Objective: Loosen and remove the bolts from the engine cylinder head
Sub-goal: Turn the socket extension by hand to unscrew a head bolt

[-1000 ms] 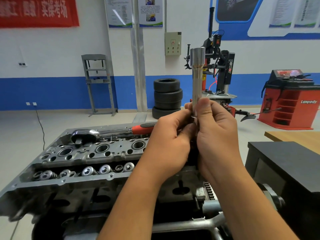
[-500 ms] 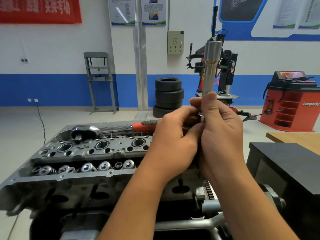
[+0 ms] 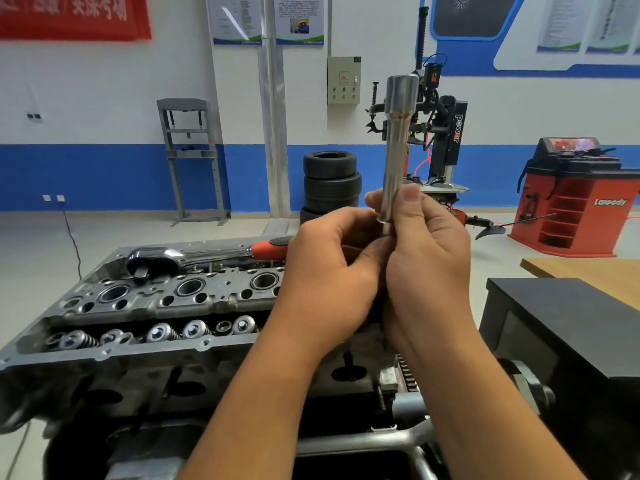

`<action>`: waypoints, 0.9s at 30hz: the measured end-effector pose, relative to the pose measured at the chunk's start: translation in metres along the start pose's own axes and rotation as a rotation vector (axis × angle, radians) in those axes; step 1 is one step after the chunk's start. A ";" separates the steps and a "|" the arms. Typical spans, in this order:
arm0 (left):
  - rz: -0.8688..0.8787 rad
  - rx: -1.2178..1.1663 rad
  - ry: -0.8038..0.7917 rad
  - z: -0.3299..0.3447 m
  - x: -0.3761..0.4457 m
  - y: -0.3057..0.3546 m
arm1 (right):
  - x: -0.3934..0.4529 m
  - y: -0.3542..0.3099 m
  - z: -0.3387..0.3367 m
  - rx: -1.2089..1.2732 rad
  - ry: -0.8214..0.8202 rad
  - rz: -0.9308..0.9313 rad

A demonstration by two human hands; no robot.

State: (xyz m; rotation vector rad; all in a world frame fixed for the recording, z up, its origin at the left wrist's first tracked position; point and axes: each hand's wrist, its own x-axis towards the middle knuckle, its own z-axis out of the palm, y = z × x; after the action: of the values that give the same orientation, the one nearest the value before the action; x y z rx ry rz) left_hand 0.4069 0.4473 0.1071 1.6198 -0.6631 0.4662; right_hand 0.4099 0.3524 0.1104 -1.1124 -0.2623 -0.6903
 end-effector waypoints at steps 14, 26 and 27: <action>-0.015 -0.013 0.033 -0.001 0.002 -0.003 | -0.002 0.000 0.000 0.004 0.013 -0.034; 0.026 0.004 -0.088 -0.002 -0.001 0.001 | -0.001 0.003 -0.002 -0.047 0.011 -0.019; 0.024 0.005 -0.064 -0.001 0.000 -0.001 | -0.001 0.002 -0.001 -0.031 0.001 -0.007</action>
State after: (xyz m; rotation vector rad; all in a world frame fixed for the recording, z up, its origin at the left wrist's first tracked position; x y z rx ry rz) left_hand 0.4072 0.4489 0.1064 1.6390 -0.7301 0.4354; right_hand 0.4103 0.3521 0.1076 -1.1414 -0.2553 -0.7030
